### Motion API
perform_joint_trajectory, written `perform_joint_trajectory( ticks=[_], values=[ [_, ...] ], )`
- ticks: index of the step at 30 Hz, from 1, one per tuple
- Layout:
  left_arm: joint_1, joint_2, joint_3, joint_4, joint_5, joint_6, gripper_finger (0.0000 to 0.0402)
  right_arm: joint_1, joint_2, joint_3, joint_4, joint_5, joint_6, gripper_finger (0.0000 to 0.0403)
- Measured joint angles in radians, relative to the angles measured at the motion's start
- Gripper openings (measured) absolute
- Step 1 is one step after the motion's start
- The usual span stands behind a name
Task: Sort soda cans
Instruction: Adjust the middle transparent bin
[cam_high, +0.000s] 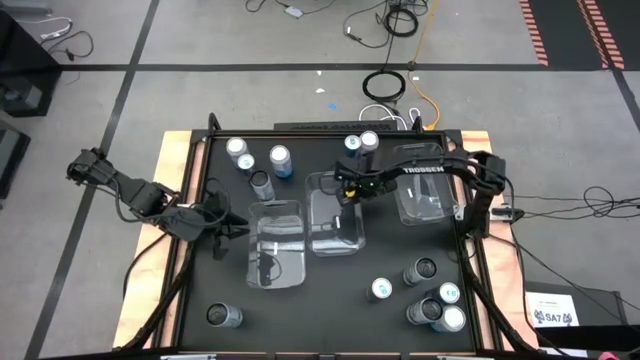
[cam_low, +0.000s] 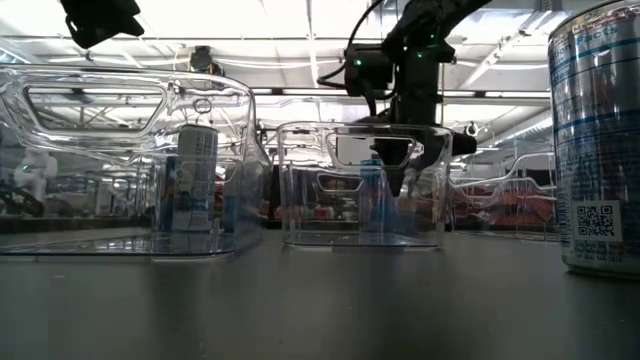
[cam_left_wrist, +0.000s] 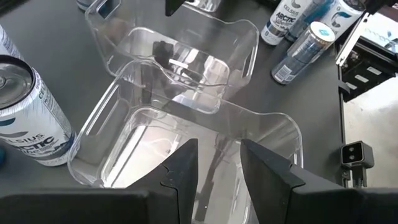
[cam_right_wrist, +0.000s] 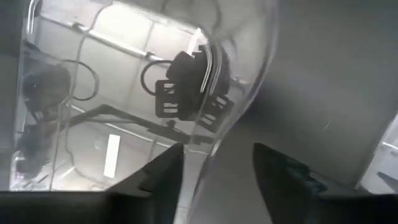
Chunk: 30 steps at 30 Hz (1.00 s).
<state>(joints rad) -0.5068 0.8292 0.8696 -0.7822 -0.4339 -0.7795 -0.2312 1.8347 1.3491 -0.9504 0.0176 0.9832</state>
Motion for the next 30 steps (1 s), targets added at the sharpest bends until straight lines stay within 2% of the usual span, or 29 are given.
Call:
perform_joint_trajectory(
  ticks=[6,8,18,30],
  values=[
    [0.0,0.008,0.0,-0.002,0.0,0.003,0.0131,0.063,0.0,0.0,-0.003,0.015,0.075,0.004],
    [0.0,0.008,0.0,-0.002,0.0,0.011,0.0131,0.087,0.0,0.0,-0.002,0.024,0.113,0.0012],
    [-0.003,0.009,0.0,-0.004,0.007,0.036,0.0131,0.205,0.0,0.0,-0.004,0.035,0.32,0.0003],
    [-0.079,0.009,0.0,-0.004,0.011,0.036,0.0131,0.289,0.001,-0.001,-0.005,0.061,0.575,0.0001]
  ],
)
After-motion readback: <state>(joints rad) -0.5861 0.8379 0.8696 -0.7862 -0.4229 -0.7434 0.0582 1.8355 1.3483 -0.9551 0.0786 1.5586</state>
